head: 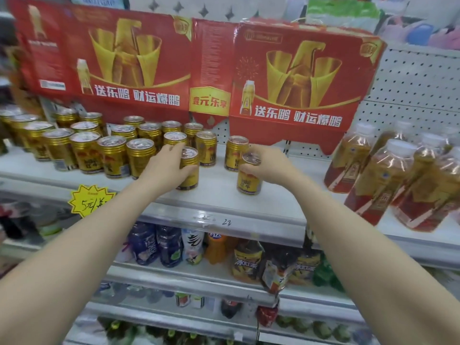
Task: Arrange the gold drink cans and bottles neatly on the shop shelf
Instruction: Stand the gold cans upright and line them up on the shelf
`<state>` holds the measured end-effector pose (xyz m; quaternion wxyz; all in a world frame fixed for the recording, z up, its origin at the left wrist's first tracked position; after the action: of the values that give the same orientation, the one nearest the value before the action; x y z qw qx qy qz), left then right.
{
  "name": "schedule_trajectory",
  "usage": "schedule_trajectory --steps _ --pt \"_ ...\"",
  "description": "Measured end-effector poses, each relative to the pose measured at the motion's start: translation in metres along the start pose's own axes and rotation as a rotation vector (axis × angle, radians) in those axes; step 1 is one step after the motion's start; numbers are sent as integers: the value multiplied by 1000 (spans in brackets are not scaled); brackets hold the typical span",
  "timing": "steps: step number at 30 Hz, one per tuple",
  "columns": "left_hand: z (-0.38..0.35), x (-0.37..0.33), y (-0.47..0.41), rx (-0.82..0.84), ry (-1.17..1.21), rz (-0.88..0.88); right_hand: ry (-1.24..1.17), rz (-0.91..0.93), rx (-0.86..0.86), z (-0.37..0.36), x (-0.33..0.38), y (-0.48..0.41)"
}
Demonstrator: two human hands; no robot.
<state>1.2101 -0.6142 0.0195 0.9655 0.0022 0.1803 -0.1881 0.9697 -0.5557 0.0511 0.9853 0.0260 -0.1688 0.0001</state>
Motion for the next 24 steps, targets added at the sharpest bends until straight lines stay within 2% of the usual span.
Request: schedule_trajectory --steps 5,9,13,20,24 --pt "-7 -19 2 32 37 -89 -67 -60 125 26 -28 39" --pt "-18 -49 6 52 44 -200 -160 -59 99 25 -40 59" --pt "-26 -72 11 78 47 -277 -184 -64 -27 16 -44 67" --pt "-15 -73 12 187 76 -297 -100 -73 -22 14 -40 72" --pt "-15 -75 11 141 90 -248 -94 -74 -32 13 -38 74"
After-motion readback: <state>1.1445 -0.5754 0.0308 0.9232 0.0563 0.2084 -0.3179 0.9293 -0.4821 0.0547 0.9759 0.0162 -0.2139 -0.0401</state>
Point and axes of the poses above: each hand's wrist, its own y-axis away from the middle knuckle, its own z-axis out of the back of the hand, x = y × z, the point moved 1 cm from there along -y, towards the middle knuckle, and after that the axes turned 13 degrees about x, right-handed, at the moved point
